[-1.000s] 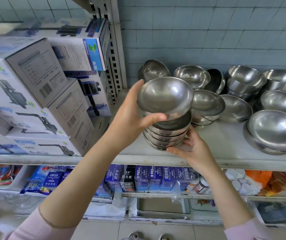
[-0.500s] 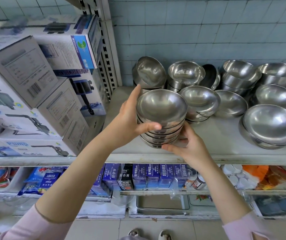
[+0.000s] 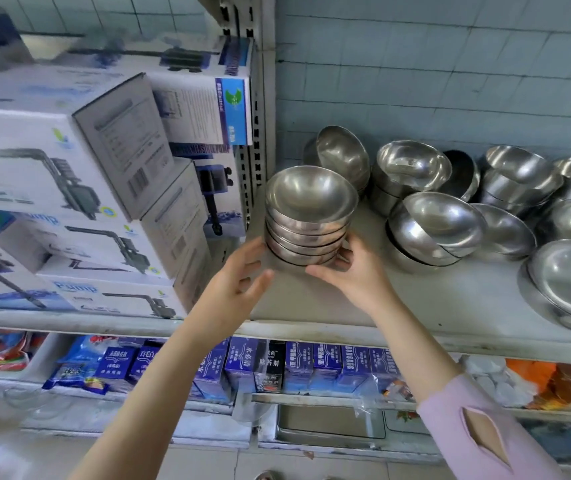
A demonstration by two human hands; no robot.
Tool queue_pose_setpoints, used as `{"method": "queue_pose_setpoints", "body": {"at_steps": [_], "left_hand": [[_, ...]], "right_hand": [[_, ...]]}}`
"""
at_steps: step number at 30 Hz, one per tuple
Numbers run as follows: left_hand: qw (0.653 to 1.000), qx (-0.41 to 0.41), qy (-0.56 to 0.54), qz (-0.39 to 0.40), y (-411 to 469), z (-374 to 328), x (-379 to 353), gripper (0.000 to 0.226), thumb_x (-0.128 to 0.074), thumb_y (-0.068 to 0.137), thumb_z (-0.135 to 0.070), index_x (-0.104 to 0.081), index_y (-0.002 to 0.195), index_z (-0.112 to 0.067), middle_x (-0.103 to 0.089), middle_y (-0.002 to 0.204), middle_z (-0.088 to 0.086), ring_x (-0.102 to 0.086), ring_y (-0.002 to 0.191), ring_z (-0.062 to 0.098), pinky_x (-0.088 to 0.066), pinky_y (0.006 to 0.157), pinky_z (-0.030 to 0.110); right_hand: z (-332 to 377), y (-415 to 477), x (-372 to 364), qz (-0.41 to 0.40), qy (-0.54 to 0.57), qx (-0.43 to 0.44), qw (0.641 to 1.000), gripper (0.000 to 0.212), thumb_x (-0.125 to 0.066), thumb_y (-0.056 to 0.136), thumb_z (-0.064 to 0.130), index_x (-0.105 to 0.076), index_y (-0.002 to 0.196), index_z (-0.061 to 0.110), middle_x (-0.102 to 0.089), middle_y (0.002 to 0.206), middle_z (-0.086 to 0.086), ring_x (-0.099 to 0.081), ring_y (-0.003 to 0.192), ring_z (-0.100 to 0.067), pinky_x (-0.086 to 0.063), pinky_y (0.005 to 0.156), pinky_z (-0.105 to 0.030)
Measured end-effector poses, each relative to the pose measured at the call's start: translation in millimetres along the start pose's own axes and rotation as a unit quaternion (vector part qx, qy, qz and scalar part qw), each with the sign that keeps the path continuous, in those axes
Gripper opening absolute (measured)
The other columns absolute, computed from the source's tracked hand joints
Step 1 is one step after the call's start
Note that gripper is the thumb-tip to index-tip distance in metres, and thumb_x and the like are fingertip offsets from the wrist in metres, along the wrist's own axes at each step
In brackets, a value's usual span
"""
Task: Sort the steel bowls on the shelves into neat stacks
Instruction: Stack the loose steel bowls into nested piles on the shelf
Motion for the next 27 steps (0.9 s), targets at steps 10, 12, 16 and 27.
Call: {"method": "queue_pose_setpoints", "body": {"at_steps": [10, 12, 16, 27], "left_hand": [[1.000, 0.011, -0.024, -0.005, 7, 12, 4, 0.051, -0.055, 0.096, -0.019, -0.038, 0.143, -0.029, -0.056, 0.125, 0.003, -0.051, 0.122, 0.010, -0.037, 0.081, -0.004], [0.999, -0.016, -0.028, -0.012, -3, 10, 4, 0.044, -0.057, 0.095, -0.018, -0.045, 0.135, -0.030, -0.058, 0.122, -0.007, -0.054, 0.118, 0.006, -0.043, 0.092, 0.008], [0.995, -0.062, -0.013, 0.073, -6, 0, -25, 0.031, -0.058, 0.094, -0.024, -0.053, 0.124, -0.033, -0.060, 0.122, -0.022, -0.056, 0.113, -0.003, -0.046, 0.096, 0.018], [0.985, -0.094, -0.038, 0.142, 76, -64, -160, 0.105, -0.078, 0.078, -0.032, -0.005, 0.153, -0.028, -0.017, 0.154, -0.010, -0.014, 0.139, -0.002, -0.015, 0.110, 0.007]], "right_hand": [[13, 14, -7, 0.030, 0.027, -0.025, 0.999, 0.095, -0.089, 0.070, 0.030, -0.038, 0.149, 0.018, -0.053, 0.145, 0.006, -0.055, 0.126, -0.001, -0.045, 0.105, -0.019], [21, -7, 3, 0.008, 0.044, -0.025, 0.999, 0.101, -0.083, 0.070, 0.032, -0.029, 0.155, 0.019, -0.042, 0.152, 0.006, -0.049, 0.131, -0.002, -0.044, 0.099, -0.011], [37, -59, 50, -0.101, 0.075, 0.003, 0.992, 0.073, -0.075, 0.072, 0.032, -0.051, 0.141, 0.020, -0.061, 0.136, 0.005, -0.062, 0.118, -0.002, -0.050, 0.093, -0.013], [22, -44, 172, -0.191, -0.182, 0.017, 0.964, 0.076, -0.078, 0.073, 0.048, -0.049, 0.141, 0.033, -0.042, 0.149, 0.013, -0.043, 0.135, -0.007, -0.039, 0.114, -0.040]]}}
Point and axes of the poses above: each hand's wrist, its own y-axis towards the middle knuckle, its own x-axis out of the back of the hand, z = x × y, the point moved 4 cm from there along y, towards the middle knuckle
